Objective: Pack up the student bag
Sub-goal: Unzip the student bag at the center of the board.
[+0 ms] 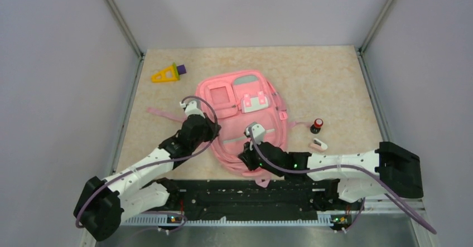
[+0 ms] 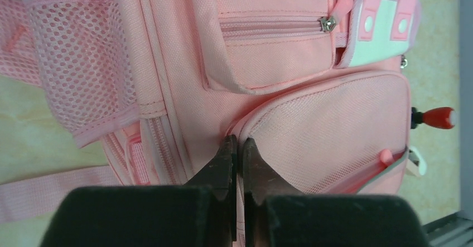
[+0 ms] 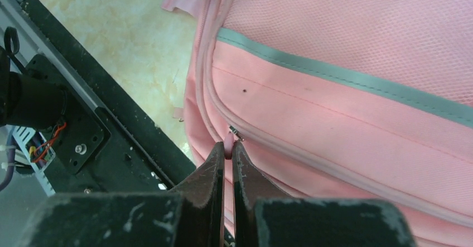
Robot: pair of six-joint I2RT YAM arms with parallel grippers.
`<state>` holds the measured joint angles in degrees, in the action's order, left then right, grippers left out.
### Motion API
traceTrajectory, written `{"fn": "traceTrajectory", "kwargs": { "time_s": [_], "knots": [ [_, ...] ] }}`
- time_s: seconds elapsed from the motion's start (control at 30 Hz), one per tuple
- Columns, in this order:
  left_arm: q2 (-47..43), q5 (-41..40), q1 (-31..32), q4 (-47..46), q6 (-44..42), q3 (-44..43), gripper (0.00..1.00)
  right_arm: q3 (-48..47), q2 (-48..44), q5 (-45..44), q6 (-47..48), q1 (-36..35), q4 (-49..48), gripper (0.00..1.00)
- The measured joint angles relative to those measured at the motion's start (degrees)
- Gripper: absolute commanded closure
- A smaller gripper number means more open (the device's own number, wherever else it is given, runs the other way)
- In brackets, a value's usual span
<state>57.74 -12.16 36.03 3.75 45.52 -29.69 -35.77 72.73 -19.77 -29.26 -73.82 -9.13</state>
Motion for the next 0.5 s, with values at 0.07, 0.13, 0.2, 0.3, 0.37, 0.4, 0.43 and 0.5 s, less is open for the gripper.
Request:
{"fn": "traceTrajectory", "kwargs": {
  "time_s": [0.07,0.13,0.2,0.3,0.37,0.4,0.43,0.5],
  "knots": [
    [-1.5,-0.6,1.1,-2.7,3.0,2.3,1.00,0.8,0.0,-3.1,-0.3,-2.4,-1.6,1.00],
    [-2.6,-1.5,2.3,-4.6,5.7,4.0,1.00,1.3,0.1,-5.9,-0.4,-4.3,-2.9,1.00],
    [-3.1,-2.6,3.6,-5.7,7.7,4.7,1.00,1.4,0.6,-8.1,-0.3,-5.7,-4.3,1.00],
    [-3.3,-4.1,5.4,-6.8,10.2,5.2,1.00,1.4,2.7,-10.7,0.8,-7.0,-7.7,1.00],
    [-3.3,-4.3,6.1,-7.3,11.5,5.4,1.00,1.8,3.5,-11.7,2.0,-7.2,-9.7,1.00],
    [-3.5,-4.3,6.3,-7.5,12.0,5.6,1.00,2.1,3.7,-12.2,2.8,-7.4,-11.1,1.00],
    [-3.8,-4.4,6.5,-7.9,12.5,5.8,1.00,2.4,3.9,-12.6,3.7,-7.5,-12.3,1.00],
    [-4.9,-4.5,6.7,-8.4,13.6,6.5,1.00,2.9,4.2,-13.2,5.5,-7.8,-14.3,1.00]
  ]
}}
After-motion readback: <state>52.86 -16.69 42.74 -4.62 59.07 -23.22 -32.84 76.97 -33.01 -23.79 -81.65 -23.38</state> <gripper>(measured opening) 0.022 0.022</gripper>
